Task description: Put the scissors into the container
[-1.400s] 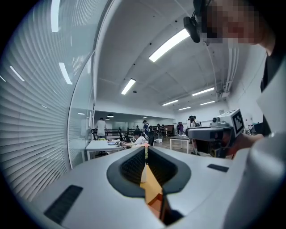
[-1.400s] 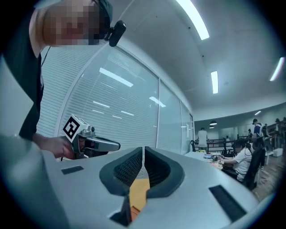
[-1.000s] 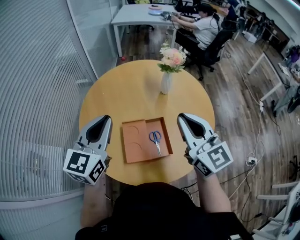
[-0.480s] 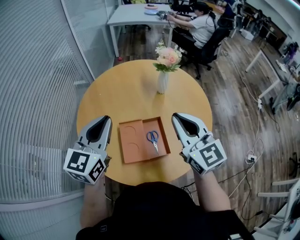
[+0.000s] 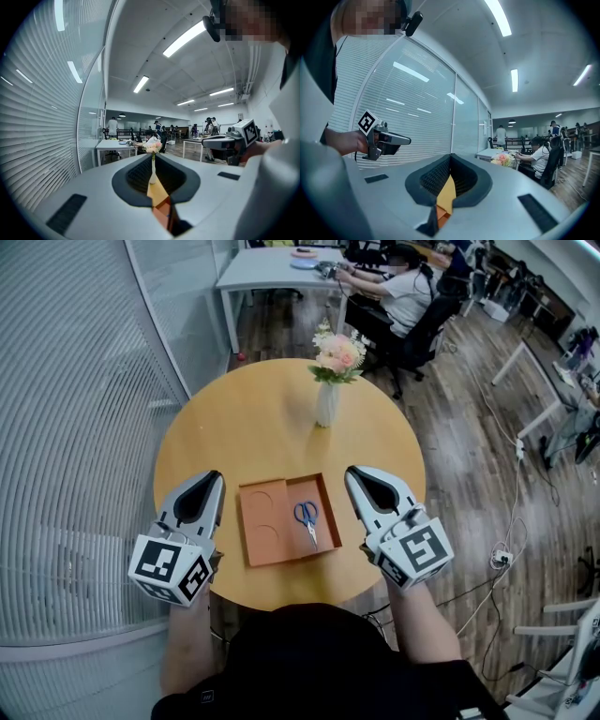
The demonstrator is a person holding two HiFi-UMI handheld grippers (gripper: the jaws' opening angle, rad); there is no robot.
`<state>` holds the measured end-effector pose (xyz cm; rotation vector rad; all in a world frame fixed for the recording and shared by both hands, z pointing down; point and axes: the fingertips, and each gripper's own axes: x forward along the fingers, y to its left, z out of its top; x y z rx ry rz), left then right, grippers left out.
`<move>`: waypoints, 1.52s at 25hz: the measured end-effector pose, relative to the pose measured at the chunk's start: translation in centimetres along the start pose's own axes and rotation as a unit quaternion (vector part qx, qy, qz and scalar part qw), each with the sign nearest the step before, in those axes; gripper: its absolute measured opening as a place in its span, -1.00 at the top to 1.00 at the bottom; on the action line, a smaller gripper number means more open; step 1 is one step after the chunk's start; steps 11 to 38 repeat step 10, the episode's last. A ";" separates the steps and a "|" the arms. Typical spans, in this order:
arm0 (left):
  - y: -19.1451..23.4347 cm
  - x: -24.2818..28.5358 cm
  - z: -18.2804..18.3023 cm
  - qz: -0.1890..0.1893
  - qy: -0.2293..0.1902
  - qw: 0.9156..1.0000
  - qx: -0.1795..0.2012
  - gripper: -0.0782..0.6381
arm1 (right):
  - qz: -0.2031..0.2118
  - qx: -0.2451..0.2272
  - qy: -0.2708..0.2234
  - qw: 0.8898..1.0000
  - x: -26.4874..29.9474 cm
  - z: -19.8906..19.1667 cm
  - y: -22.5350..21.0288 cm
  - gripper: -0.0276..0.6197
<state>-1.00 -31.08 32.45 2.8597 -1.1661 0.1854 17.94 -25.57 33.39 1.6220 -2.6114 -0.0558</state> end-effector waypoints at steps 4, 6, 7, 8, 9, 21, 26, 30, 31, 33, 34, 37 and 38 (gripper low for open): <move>0.1 -0.2 -0.1 -0.002 -0.001 1.000 0.000 0.70 | -0.001 0.001 -0.001 1.000 0.2 0.0 0.4 0.81; 0.2 -0.2 -0.1 -0.002 0.000 1.000 0.000 0.70 | 0.002 -0.003 0.003 1.000 0.2 -0.1 0.5 0.81; 0.2 -0.2 -0.2 -0.002 -0.001 1.000 0.000 0.70 | 0.003 -0.006 0.004 1.000 0.2 -0.1 0.6 0.81; 0.2 -0.2 -0.1 -0.003 -0.001 1.000 0.000 0.70 | 0.003 -0.007 0.005 1.000 0.3 -0.1 0.6 0.81; 0.2 -0.1 -0.1 -0.003 -0.001 1.000 -0.001 0.70 | 0.004 -0.008 0.005 1.000 0.3 -0.1 0.7 0.81; 0.2 -0.1 -0.1 -0.004 -0.001 1.000 -0.001 0.70 | 0.004 -0.008 0.006 1.000 0.3 -0.1 0.7 0.81; 0.2 -0.1 -0.1 -0.004 -0.001 1.000 -0.001 0.70 | 0.004 -0.008 0.006 1.000 0.3 -0.1 0.7 0.81; 0.2 -0.1 -0.1 -0.004 -0.001 1.000 -0.001 0.70 | 0.004 -0.008 0.006 1.000 0.3 -0.1 0.7 0.81; 0.2 -0.1 -0.1 -0.004 -0.001 1.000 -0.001 0.70 | 0.004 -0.008 0.006 1.000 0.3 -0.1 0.7 0.81; 0.2 -0.1 -0.1 -0.004 -0.001 1.000 -0.001 0.70 | 0.004 -0.008 0.006 1.000 0.3 -0.1 0.7 0.81; 0.2 -0.1 -0.1 -0.004 -0.001 1.000 -0.001 0.70 | 0.004 -0.008 0.006 1.000 0.3 -0.1 0.7 0.81; 0.2 -0.1 -0.1 -0.004 -0.001 1.000 -0.001 0.70 | 0.004 -0.008 0.006 1.000 0.3 -0.1 0.7 0.81; 0.2 -0.1 -0.1 -0.004 -0.001 1.000 -0.001 0.70 | 0.004 -0.008 0.006 1.000 0.3 -0.1 0.7 0.81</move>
